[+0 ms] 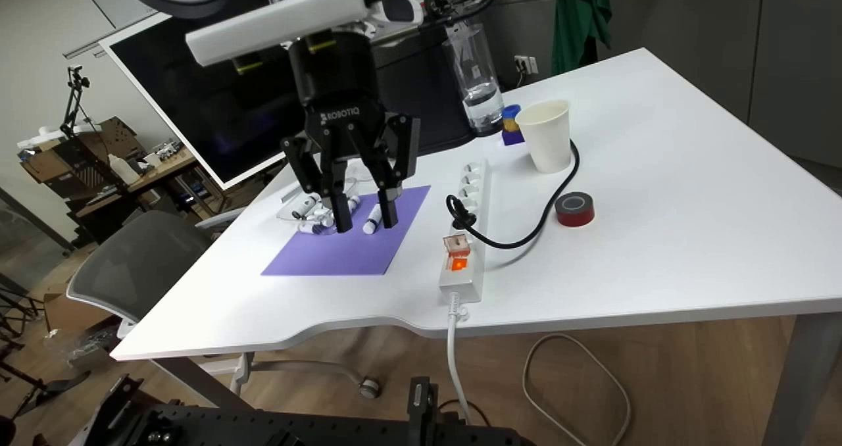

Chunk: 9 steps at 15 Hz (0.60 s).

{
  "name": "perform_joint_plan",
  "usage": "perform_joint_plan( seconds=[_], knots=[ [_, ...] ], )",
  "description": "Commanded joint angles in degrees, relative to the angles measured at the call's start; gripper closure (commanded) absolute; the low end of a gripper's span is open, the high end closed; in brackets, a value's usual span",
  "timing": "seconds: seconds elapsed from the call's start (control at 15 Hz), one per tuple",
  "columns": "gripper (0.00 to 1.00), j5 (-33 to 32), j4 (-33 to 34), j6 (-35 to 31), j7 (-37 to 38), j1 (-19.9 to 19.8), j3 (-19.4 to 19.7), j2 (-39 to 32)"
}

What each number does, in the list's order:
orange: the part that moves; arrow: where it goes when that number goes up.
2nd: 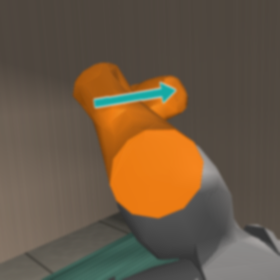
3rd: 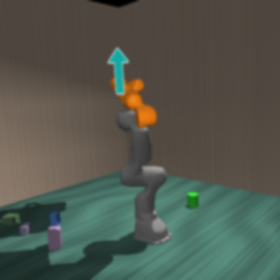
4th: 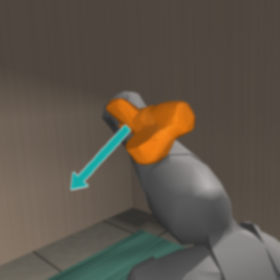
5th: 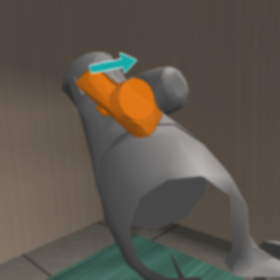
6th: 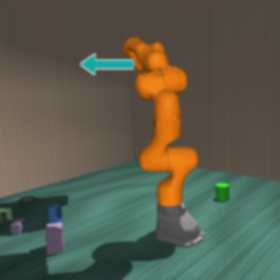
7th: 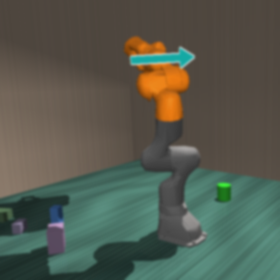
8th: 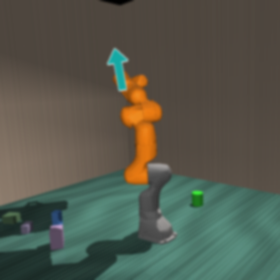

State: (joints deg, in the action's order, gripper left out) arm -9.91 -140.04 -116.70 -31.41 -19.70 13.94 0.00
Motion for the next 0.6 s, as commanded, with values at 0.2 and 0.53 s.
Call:
perform_joint_plan(
  seconds=[0.2,0.53],
  knots=[
    [0.0,-1.2,-3.1,0.1,5.1,1.5,1.2,4.9],
    [0.0,-1.6,-3.8,-0.2,9.5,1.8,1.1,5.4]
  ],
)
